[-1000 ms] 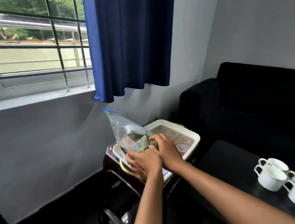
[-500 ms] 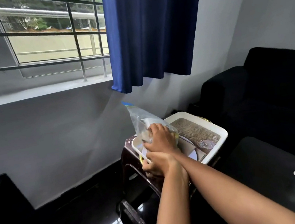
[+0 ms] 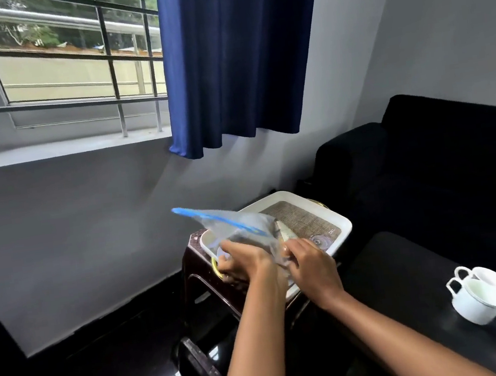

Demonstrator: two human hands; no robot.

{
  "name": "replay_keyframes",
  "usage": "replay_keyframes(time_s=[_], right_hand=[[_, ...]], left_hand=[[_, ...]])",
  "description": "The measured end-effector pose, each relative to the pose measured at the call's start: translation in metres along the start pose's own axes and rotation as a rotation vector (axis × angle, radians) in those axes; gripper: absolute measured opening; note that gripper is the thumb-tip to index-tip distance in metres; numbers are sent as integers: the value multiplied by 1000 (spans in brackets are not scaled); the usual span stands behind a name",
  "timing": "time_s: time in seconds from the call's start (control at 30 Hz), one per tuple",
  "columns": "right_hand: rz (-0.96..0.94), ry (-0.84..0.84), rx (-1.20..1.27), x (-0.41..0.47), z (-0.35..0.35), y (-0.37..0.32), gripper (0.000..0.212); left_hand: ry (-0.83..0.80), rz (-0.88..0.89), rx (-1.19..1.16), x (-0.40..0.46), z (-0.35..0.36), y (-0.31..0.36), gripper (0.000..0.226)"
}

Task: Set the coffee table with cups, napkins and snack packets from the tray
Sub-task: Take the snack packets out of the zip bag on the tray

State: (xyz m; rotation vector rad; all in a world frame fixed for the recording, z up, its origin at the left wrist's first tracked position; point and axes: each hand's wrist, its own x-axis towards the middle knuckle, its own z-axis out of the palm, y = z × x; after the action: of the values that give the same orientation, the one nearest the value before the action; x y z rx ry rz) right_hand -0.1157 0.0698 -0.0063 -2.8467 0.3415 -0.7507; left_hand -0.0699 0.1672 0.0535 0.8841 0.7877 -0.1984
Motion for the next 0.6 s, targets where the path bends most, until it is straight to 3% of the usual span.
replay_keyframes(time_s=[0.17,0.27,0.43,0.6], right_hand=[[32,-3,-85,-21,-13,16,16],[76,-9,-109,-28,-18,23,22],[89,-12,-94,-38,-21,29,21],[123,-59,-47,-30,-27,33,32]], left_hand=[[6,7,-89,0,-5,8,71],[25,37,-133,-5,-7,15,61],[67,208,-307,0,-6,19,27],[7,227,-312,-4,-3,12,24]])
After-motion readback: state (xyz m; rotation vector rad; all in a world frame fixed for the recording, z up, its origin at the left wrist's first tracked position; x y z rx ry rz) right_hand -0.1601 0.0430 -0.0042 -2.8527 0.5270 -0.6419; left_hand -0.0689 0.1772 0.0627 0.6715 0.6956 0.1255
